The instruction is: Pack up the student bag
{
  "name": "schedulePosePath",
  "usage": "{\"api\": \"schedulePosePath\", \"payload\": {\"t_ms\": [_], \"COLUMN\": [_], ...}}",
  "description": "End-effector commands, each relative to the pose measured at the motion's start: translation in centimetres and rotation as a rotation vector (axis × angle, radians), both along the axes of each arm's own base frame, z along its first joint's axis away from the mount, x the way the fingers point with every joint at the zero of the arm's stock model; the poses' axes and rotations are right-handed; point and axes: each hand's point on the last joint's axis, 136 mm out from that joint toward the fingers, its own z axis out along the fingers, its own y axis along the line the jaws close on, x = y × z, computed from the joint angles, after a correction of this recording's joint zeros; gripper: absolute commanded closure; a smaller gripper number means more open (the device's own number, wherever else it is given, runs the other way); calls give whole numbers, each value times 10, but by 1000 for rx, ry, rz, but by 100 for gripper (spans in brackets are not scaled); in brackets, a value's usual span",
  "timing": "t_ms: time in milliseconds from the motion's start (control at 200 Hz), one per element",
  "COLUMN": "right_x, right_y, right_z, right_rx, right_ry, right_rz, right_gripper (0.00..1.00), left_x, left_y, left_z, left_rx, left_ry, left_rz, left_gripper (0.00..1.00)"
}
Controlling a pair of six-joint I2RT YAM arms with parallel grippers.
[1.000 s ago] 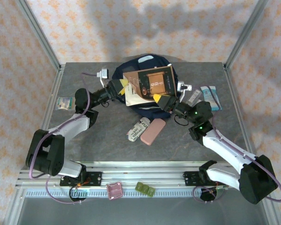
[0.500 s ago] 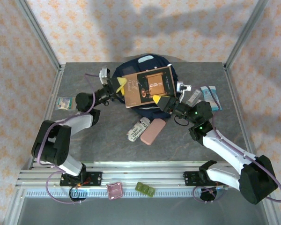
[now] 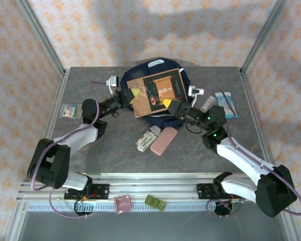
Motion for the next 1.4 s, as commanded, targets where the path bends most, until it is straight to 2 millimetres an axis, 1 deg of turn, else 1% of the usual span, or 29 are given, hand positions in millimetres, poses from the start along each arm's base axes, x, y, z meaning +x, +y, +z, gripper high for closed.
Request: {"api": "schedulePosePath", "payload": {"t_ms": [0,70,130,180,235,275,370,405,501,591,621,671,736,796,841,921,976,1026,1136,1261,1291,1301,1321,1336,1361,1396], "right_x": [-7,-11,-12,-10,-11,-11,-12,-12,-11,-6,-3,2,2,1,2,8,11,12,15,18,15,18,18,17,16,12], "right_y": [-19,-20,-17,-17,-17,-19,-22,-23,-22,-13,-9,-3,3,10,11,4,-2,-6,-2,3,3,6,8,8,9,9], "right_z": [31,30,29,27,24,21,17,17,19,22,21,16,11,4,-5,-24,-35,-40,-33,-10,2,-2,1,3,7,18], "right_rx": [182,217,215,214,214,210,199,199,207,210,207,201,187,144,102,61,56,67,93,161,181,177,186,195,210,243], "right_ry": [-37,-27,-23,-14,-12,0,10,13,12,11,21,48,52,58,74,137,171,189,169,104,71,78,68,58,47,13], "right_rz": [-43,-39,-35,-43,-43,-53,-74,-78,-79,-64,-60,-49,-27,-15,-28,-99,-141,-156,-144,-114,-98,-95,-84,-75,-62,-43], "right_gripper": [47,46,39,32,28,23,22,22,27,27,26,25,25,25,25,23,21,19,17,16,16,16,16,16,16,16], "left_x": [7,7,6,5,4,4,4,4,3,-2,-4,-7,-8,-6,-6,-10,-10,-10,-14,-21,-22,-22,-21,-25,-26,-26], "left_y": [28,25,23,28,37,41,46,44,30,11,8,9,16,24,32,40,40,37,32,26,25,24,23,25,24,23], "left_z": [27,23,21,21,23,25,28,29,32,33,34,37,40,40,42,53,60,64,67,66,65,64,61,64,63,59], "left_rx": [-65,-36,-34,-60,-92,-99,-98,-90,-88,-93,-110,-149,-170,-153,-139,-139,-131,-127,-173,-234,-241,-243,-246,-264,-271,-270], "left_ry": [-98,-92,-90,-86,-91,-95,-110,-114,-118,-123,-127,-131,-140,-152,-169,-216,-234,-240,-232,-218,-210,-204,-190,-205,-202,-191], "left_rz": [224,247,251,271,304,326,356,348,301,254,246,248,282,354,409,465,468,456,405,356,348,347,346,344,341,336], "left_gripper": [100,100,100,100,100,100,100,100,100,100,100,100,100,100,100,100,100,100,100,100,100,100,100,100,100,100]}}
